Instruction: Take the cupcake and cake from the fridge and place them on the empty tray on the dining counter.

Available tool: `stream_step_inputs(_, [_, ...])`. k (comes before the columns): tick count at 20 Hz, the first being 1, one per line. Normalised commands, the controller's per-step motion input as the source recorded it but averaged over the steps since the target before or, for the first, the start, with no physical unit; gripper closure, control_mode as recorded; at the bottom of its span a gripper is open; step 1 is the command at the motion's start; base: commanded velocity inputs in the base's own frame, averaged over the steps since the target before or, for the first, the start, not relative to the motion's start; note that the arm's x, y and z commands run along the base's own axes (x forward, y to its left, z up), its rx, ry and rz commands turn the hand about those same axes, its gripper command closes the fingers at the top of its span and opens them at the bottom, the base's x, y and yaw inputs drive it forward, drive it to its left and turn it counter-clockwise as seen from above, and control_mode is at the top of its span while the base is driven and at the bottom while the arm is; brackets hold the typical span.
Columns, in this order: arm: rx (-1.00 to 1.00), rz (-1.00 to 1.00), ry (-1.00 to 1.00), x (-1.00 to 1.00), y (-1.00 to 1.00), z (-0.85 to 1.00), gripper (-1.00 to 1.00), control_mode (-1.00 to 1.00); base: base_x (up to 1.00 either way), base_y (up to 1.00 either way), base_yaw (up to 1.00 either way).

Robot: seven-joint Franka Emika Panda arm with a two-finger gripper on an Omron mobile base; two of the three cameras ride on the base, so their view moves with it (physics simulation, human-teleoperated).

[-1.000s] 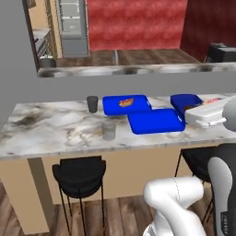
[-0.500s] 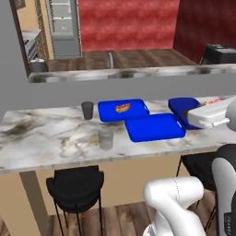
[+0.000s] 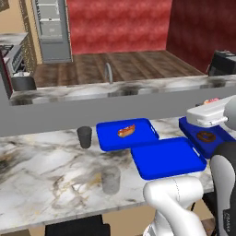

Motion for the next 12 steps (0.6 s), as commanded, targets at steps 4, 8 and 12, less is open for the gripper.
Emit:
stream_step_inputs(4, [0.00, 0.00, 0.00, 0.00, 0.00, 0.00, 1.00, 1.00, 1.00, 0.19, -0.18])
stream_step_inputs(8, [0.00, 0.00, 0.00, 0.00, 0.00, 0.00, 1.00, 1.00, 0.79, 0.04, -0.08])
stream_step_inputs(12, [0.00, 0.00, 0.00, 0.00, 0.00, 0.00, 1.00, 1.00, 0.33, 0.00, -0.02])
